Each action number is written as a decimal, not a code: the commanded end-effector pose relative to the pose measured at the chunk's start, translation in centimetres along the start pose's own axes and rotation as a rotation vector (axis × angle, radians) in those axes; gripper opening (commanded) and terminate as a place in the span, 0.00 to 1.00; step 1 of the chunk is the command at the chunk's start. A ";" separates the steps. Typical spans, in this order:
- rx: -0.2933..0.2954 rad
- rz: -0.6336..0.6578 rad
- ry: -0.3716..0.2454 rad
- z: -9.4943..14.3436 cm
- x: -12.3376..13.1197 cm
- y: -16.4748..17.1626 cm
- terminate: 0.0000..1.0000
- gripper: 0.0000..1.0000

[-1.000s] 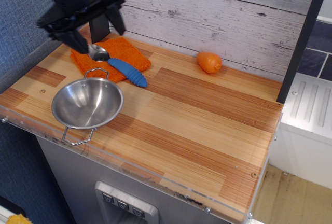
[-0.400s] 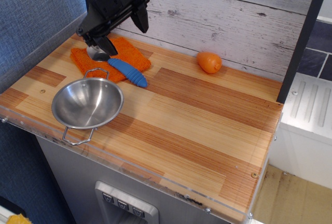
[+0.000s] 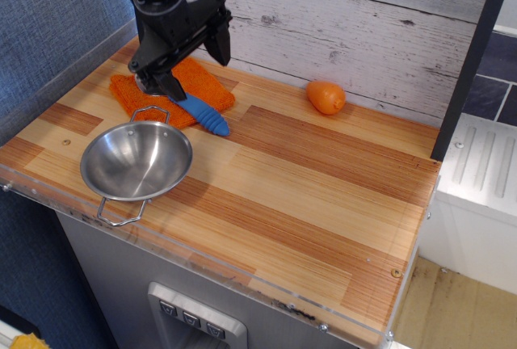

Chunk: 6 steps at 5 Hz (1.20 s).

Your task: Move spoon to right of wok, pointed up and down.

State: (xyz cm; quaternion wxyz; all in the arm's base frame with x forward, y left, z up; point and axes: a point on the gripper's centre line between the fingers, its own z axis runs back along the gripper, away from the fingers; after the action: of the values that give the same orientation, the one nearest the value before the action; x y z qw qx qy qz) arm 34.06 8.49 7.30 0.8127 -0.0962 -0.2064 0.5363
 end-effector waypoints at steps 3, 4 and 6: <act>0.010 0.022 -0.002 -3.7 0.1 -1.0 0.00 1.00; 0.032 0.021 0.008 -4.6 -0.2 -0.6 0.00 1.00; 0.067 0.012 0.002 -4.5 -1.2 -0.3 0.00 0.00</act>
State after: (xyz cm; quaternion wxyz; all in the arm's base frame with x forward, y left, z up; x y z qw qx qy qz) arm 35.37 7.40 1.67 0.8147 -0.0614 -0.1671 0.5518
